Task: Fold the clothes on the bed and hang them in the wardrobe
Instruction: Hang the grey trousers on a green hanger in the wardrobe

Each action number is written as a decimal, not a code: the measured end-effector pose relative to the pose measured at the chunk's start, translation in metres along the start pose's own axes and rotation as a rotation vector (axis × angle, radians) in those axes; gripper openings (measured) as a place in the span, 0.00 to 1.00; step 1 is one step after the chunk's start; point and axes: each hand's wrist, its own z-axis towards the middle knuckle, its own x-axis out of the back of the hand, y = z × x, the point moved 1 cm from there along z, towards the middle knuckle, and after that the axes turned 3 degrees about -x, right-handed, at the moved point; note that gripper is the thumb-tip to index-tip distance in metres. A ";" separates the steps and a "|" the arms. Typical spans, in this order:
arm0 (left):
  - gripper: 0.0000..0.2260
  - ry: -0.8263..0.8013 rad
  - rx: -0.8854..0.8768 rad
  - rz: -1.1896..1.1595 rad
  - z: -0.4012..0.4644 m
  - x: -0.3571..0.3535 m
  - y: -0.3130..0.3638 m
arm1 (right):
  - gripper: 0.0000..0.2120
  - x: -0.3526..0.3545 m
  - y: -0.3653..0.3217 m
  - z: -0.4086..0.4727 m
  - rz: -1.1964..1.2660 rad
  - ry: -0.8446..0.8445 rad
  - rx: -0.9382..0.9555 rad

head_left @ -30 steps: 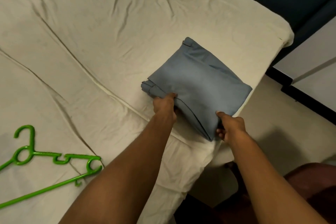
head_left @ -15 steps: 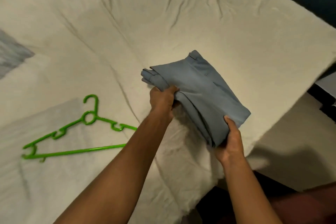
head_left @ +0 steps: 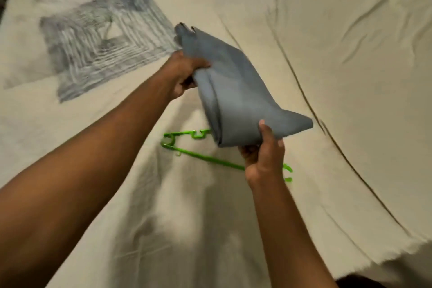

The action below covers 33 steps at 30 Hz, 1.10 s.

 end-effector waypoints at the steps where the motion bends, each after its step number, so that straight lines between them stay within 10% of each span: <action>1: 0.13 -0.001 0.003 0.002 -0.008 0.034 -0.002 | 0.15 -0.009 0.025 -0.014 -0.004 -0.016 -0.043; 9: 0.12 0.355 0.493 0.160 -0.132 0.323 -0.144 | 0.09 0.024 0.281 -0.114 -0.466 -0.066 -0.791; 21: 0.08 0.597 0.502 0.337 -0.161 0.360 -0.206 | 0.12 0.054 0.302 -0.109 -0.991 -0.227 -0.965; 26: 0.13 0.895 0.267 0.777 -0.164 0.322 -0.206 | 0.16 0.053 0.238 -0.067 -1.506 -0.321 -0.491; 33: 0.12 0.634 -0.105 1.103 -0.140 0.250 -0.201 | 0.15 0.060 0.086 0.046 -1.931 0.153 0.576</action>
